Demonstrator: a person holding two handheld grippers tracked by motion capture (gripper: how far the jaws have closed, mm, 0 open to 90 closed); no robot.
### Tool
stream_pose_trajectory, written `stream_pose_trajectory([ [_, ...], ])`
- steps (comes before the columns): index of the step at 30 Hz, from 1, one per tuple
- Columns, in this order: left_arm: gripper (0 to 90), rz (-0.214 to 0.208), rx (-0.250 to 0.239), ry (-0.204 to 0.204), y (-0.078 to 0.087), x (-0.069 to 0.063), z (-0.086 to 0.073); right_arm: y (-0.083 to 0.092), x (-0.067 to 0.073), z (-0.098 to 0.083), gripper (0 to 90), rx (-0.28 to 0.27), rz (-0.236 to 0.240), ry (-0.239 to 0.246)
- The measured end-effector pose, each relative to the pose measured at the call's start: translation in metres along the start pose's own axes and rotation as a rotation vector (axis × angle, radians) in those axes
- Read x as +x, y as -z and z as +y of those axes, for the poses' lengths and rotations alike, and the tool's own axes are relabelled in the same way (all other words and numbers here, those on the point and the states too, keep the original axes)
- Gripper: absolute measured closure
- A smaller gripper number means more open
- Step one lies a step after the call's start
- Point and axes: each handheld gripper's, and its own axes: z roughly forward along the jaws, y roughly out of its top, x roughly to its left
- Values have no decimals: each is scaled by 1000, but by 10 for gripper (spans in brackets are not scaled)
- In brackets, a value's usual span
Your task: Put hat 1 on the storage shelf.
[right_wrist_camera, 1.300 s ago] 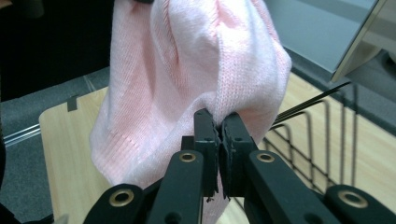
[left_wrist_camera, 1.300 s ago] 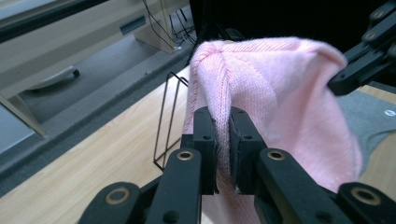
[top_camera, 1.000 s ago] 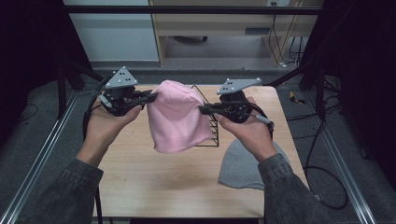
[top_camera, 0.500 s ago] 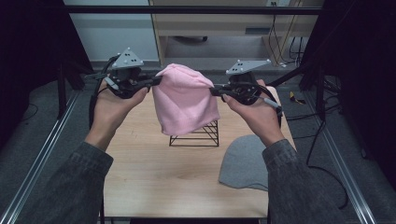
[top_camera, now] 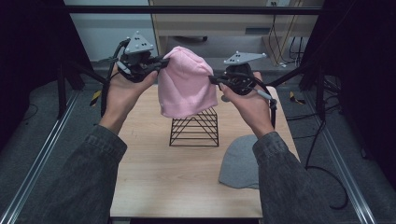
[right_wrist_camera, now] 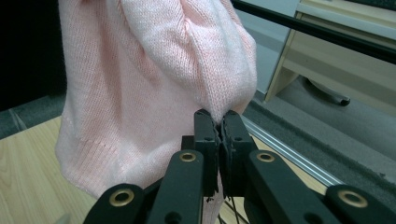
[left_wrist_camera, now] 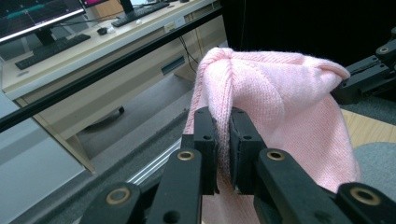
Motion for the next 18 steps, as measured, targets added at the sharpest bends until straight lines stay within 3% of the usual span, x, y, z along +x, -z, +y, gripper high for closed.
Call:
stream_pose_trajectory([
  [6,829,11,33,-10,-20,4,-8,-15,-5,-11,870,30,-21,0],
  [18,828,9,33,10,-47,7,-21,-32,-18,-27,868,43,-58,-27],
])
